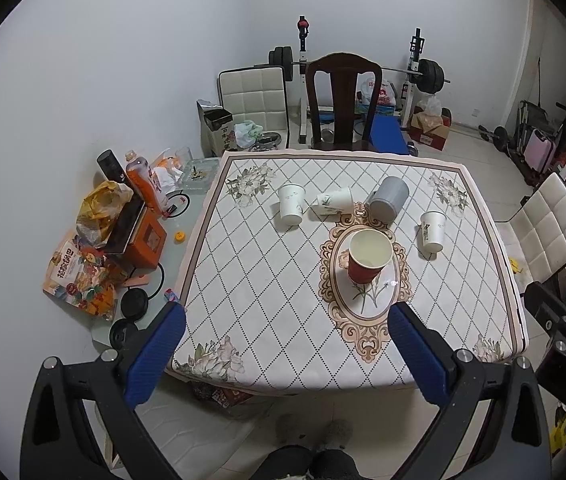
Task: Flip cup upright
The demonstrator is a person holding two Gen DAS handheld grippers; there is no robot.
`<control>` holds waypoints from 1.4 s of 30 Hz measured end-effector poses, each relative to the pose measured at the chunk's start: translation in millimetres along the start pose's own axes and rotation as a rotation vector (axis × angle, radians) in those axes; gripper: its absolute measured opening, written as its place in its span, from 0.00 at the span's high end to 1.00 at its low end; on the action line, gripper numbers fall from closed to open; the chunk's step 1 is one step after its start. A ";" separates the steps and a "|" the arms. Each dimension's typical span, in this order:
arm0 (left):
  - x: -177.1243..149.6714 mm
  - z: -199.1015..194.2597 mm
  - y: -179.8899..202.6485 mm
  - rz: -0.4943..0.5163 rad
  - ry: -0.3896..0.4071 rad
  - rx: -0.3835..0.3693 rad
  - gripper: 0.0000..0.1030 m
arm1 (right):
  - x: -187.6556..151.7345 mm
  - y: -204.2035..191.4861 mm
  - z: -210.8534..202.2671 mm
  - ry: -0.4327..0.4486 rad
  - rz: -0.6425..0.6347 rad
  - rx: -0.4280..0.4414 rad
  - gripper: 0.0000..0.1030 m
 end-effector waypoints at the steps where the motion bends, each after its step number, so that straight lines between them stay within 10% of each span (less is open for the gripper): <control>1: 0.4 0.5 1.3 0.003 -0.001 -0.002 0.00 | -1.2 0.3 0.6 0.000 0.001 0.001 0.00; 42: 1.4 2.2 7.8 0.008 0.002 -0.007 0.00 | 7.1 6.3 7.7 -0.005 0.010 -0.005 0.00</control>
Point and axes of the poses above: each gripper's, at about its wrist camera, not at the fingertips, and z roughly the way its jaws point, y to its right, x to its top, the point moved 2 cm from there along z, roughly the way its jaws point, and after that the axes turned 13 degrees about -z, right-handed, at the moved point
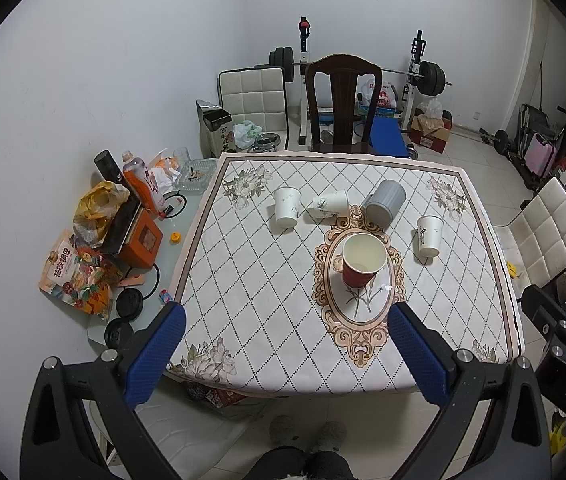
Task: Flip cup upright
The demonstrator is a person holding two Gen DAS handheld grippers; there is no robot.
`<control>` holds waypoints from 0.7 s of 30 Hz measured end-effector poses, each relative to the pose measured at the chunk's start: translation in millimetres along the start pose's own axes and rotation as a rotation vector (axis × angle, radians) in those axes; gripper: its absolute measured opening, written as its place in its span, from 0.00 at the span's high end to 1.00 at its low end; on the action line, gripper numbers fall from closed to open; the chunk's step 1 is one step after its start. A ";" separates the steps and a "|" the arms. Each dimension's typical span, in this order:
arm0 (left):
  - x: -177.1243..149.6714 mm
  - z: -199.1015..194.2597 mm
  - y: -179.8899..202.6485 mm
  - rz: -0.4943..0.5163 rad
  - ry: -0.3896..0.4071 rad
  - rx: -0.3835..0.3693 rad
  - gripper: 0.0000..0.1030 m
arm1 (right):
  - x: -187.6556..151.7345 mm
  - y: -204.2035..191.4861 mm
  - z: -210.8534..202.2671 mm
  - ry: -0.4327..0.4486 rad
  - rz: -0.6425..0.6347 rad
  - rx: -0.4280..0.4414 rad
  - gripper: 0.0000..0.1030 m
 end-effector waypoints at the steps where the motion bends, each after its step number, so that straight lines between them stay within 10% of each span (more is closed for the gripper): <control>1: 0.0 0.1 0.0 -0.001 -0.001 -0.001 0.00 | -0.3 0.5 0.6 0.001 0.000 0.001 0.00; 21: -1.0 1.7 11.9 -0.010 -0.005 -0.005 0.00 | -0.1 0.9 0.6 0.001 0.002 0.000 0.00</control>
Point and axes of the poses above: each gripper's, at about its wrist camera, not at the fingertips, and z roughly the way its jaws point, y to its right, x to its top, the point moved 2 cm from there along z, roughly the way its jaws point, and after that the axes turned 13 degrees about -z, right-handed, at the moved point
